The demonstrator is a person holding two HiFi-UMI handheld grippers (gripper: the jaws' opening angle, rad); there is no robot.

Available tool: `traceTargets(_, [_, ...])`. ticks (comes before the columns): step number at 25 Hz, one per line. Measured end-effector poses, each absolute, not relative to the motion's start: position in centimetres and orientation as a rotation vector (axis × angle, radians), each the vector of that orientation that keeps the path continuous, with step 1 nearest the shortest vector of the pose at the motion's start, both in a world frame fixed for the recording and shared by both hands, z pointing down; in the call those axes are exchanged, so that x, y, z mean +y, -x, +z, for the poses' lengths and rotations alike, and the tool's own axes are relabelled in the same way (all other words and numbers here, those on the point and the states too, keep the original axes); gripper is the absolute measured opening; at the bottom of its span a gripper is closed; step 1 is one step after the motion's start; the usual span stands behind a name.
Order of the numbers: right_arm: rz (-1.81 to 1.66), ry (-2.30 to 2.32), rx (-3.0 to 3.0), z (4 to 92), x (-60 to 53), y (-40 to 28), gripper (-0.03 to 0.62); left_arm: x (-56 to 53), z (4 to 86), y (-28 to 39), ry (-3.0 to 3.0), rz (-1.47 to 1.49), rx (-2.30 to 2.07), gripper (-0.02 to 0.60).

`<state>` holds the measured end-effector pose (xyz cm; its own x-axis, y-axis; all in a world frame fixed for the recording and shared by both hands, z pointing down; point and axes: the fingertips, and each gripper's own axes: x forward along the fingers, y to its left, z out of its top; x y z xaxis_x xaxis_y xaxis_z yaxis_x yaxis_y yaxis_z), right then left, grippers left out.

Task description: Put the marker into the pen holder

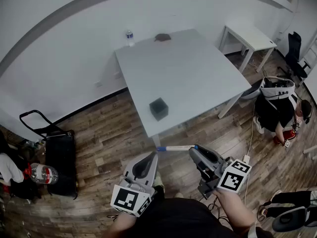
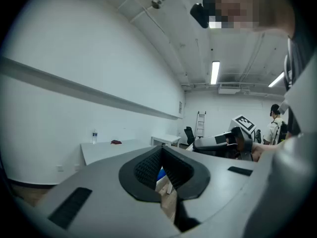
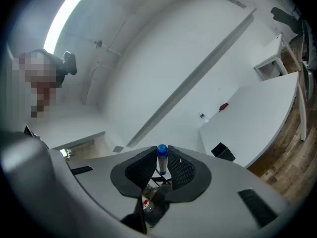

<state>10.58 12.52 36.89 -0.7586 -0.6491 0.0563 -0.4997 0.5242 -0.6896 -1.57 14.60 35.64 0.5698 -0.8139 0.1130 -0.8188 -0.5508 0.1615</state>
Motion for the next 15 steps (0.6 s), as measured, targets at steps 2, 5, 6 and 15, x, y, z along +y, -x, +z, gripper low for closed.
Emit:
traceTargets(2, [-1.054,0.996,2.549,37.0,10.2,-9.2,0.072,12.2,35.6,2.9,-2.622,0.049,-1.361,0.006])
traceTargets(5, [-1.044,1.035,2.541,37.1,7.1,-7.6,0.071,9.2,35.6,4.6,-2.637,0.053,-1.348,0.006])
traceTargets(6, [-1.038,1.054,2.537,37.1,6.2,-7.3,0.071,8.3,35.6,5.1,-2.642,0.052,-1.34,0.006])
traceTargets(15, [-1.034,1.337,2.465,40.5,-0.6,-7.1,0.072,3.0,37.3,7.5,-2.68,0.067,-1.229,0.006])
